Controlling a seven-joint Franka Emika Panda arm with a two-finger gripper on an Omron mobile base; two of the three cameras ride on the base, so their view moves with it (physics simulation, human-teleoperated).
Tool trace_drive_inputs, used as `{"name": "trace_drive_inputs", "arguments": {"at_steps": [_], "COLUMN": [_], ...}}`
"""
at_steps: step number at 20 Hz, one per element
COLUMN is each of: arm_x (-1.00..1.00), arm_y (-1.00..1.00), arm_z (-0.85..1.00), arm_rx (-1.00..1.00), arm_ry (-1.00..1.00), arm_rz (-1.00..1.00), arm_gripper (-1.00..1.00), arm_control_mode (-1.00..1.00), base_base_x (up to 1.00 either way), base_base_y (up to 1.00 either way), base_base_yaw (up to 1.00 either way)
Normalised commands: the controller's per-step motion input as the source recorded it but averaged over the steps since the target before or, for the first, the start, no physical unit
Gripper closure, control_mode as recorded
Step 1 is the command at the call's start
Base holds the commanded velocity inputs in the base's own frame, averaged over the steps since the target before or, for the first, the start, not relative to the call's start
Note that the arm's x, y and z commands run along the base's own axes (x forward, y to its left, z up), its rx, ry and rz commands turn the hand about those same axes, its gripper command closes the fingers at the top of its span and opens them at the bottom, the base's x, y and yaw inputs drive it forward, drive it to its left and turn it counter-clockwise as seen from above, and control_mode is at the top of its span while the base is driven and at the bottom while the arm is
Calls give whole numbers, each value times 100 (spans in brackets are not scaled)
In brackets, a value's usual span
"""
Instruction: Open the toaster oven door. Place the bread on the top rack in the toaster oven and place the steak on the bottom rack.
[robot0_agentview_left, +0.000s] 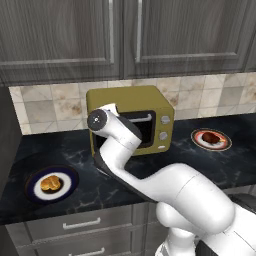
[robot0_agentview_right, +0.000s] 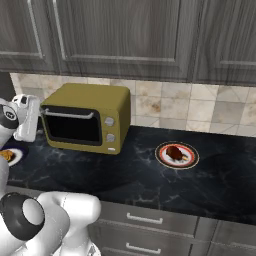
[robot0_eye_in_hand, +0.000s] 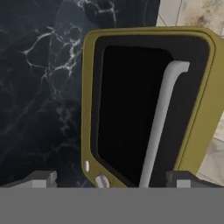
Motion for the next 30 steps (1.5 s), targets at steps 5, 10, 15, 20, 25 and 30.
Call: {"name": "trace_drive_inputs", "arguments": {"at_steps": [5,10,15,20,25,30], "arm_x": [21,29,32,25,21,20], "arm_y": [-1,-2,-4,-1,-6,-4], "arm_z": [-4,-11,-14,-18,-17,-14], "arm_rx": [-8,-7,-1,-1,0,0], "arm_ry": [0,0,7,9,9,6], "arm_rz": [0,0,0,0,0,0], "arm_gripper": [-100,-100,-100,-100,-100,-100], "arm_control_mode": [-100,-100,-100,-100,-100,-100], "base_base_x": [0,0,0,0,0,0], "base_base_y": [0,0,0,0,0,0], "base_base_yaw": [0,0,0,0,0,0]}}
